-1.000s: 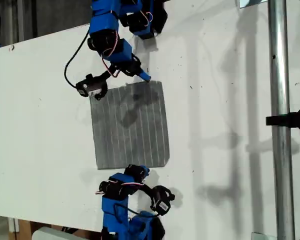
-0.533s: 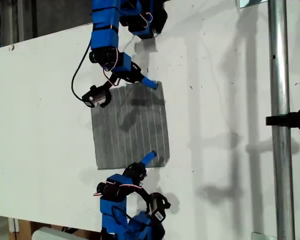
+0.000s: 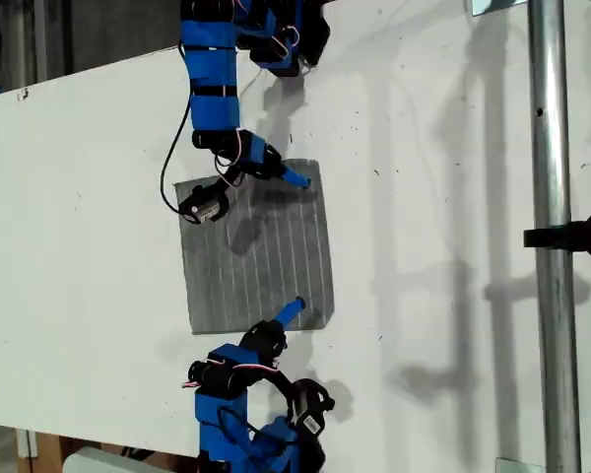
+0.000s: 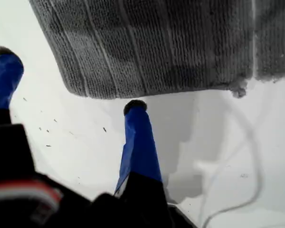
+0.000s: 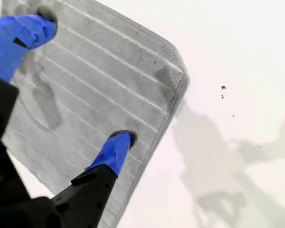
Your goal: Grasp corners of a towel and fold twice.
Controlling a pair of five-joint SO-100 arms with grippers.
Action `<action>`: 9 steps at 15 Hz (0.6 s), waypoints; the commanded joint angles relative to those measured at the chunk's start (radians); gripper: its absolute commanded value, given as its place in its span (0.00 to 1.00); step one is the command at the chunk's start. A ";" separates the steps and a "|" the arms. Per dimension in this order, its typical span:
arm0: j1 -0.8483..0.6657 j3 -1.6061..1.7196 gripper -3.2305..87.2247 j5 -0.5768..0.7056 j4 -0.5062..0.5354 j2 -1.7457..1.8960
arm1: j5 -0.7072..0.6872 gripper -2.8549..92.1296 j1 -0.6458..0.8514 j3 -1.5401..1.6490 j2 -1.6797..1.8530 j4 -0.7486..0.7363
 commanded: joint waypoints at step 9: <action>-0.017 0.006 0.49 -0.037 0.006 0.048 | -0.015 0.28 -0.018 -0.071 -0.201 -0.097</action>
